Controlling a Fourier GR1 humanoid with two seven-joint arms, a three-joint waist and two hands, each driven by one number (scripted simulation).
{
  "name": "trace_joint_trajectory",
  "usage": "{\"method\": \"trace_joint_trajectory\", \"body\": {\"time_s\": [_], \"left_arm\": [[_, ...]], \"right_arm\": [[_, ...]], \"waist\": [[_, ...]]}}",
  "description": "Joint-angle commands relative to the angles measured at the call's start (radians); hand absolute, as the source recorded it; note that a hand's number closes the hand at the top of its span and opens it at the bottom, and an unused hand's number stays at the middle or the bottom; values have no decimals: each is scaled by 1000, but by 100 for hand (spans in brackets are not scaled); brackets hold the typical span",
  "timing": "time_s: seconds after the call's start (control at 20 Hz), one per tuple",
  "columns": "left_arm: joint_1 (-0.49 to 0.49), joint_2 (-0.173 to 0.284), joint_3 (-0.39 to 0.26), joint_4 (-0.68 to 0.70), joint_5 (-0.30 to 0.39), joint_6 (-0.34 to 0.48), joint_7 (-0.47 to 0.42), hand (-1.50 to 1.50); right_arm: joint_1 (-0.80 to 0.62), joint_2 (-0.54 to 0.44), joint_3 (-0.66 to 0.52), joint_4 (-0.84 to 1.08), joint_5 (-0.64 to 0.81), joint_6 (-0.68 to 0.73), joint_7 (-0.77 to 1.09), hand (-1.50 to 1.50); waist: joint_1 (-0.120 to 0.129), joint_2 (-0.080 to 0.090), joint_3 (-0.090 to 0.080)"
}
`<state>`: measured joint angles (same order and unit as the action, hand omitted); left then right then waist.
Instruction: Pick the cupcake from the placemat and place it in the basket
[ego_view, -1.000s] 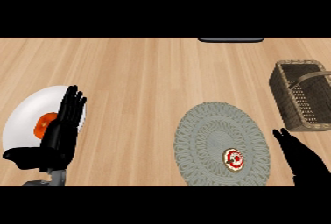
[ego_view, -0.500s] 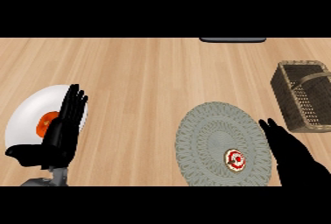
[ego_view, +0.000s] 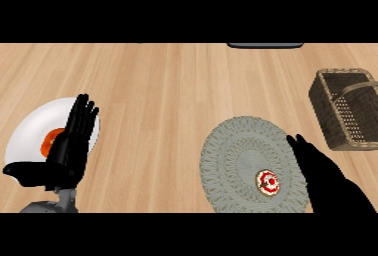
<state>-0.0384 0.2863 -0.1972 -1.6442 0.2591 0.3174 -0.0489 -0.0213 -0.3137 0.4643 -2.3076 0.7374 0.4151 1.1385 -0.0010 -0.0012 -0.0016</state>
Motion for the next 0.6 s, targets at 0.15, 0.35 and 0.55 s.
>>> {"method": "trace_joint_trajectory", "body": {"time_s": [0.15,0.35,0.55], "left_arm": [[41,-44,-11,10,-54,3,-42,0],[15,-1,47,-42,-24,-37,30,0],[2,-36,12,-47,-64,-12,59,0]], "right_arm": [[10,96,71,0,73,57,131,-150],[68,99,78,1,127,43,63,-150],[56,146,112,66,230,15,50,-150]], "waist": [[0,0,1],[0,0,1],[1,0,1]]}}
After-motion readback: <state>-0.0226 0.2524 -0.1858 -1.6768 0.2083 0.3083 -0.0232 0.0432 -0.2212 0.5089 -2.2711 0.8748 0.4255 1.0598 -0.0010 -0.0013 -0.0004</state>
